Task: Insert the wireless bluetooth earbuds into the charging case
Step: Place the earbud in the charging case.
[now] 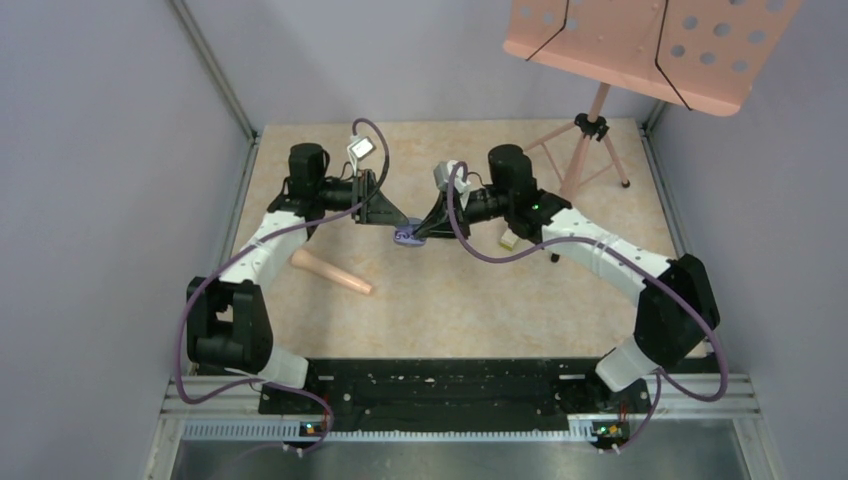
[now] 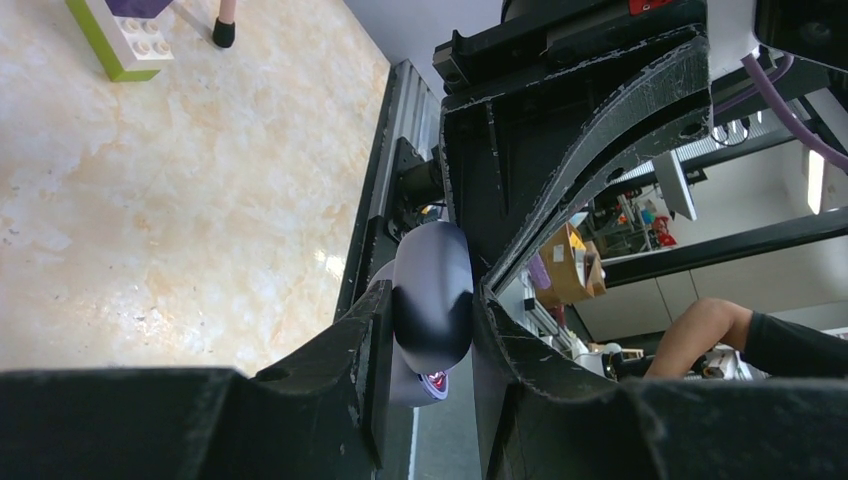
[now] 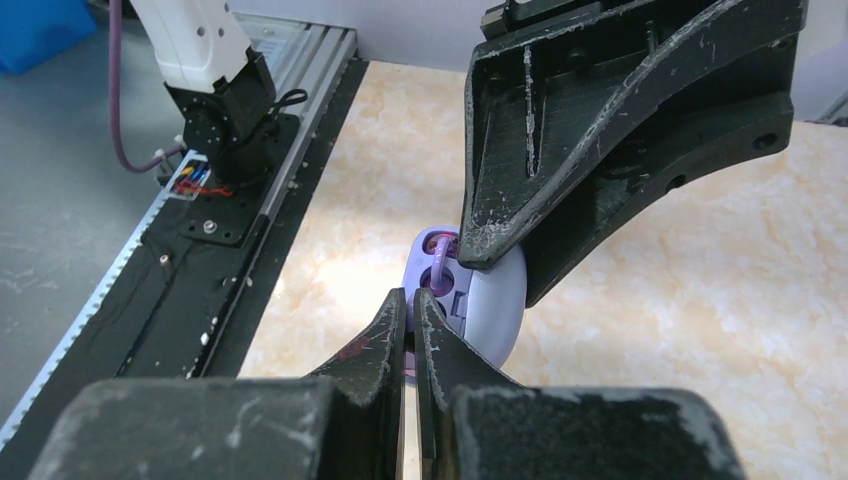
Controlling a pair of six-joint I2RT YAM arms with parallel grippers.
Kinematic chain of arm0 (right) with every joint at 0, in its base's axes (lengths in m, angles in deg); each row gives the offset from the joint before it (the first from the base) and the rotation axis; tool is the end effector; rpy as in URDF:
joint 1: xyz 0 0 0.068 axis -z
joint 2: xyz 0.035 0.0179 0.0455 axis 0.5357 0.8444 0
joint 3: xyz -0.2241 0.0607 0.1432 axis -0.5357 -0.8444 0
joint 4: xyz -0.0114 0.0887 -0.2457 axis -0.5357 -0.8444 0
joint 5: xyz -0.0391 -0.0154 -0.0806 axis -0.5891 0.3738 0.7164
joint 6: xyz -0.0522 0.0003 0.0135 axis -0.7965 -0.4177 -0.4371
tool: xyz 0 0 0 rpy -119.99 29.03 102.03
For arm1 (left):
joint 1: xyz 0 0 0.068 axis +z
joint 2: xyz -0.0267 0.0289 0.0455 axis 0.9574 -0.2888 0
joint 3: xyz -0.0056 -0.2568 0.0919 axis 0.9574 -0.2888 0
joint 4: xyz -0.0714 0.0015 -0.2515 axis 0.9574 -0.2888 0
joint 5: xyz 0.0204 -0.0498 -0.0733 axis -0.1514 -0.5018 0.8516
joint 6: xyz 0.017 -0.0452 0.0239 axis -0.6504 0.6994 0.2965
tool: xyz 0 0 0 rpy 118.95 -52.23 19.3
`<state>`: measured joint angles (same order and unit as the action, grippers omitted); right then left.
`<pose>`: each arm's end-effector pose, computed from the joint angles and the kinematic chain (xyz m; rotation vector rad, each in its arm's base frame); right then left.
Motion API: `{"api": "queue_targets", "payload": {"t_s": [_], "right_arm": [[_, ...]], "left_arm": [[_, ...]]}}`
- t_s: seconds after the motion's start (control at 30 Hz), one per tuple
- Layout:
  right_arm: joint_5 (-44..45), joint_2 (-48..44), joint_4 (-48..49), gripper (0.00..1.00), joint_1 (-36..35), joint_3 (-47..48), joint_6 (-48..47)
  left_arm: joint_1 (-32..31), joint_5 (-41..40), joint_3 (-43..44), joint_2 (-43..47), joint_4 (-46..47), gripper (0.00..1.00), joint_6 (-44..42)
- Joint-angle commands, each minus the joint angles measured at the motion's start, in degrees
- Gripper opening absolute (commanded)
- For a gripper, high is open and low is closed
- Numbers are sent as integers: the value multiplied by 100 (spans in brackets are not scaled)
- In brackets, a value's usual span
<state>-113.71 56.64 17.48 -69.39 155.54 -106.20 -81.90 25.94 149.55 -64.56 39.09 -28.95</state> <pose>0.2642 0.2384 0.3290 -1.4960 1.1632 1.2203 0.3088 -0.0828 0.3028 0.6099 1.9492 -1.8428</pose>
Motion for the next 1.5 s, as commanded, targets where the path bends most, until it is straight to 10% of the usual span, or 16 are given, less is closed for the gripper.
{"api": "queue_targets", "payload": {"t_s": [0.0,1.47], "right_arm": [[351,-216,916,0,69,-503,471],[740,-1193,161,42,176,-25,608]], "left_arm": [[-54,868,438,130,285,0,299],[-45,514,221,12,178,0,-31]]}}
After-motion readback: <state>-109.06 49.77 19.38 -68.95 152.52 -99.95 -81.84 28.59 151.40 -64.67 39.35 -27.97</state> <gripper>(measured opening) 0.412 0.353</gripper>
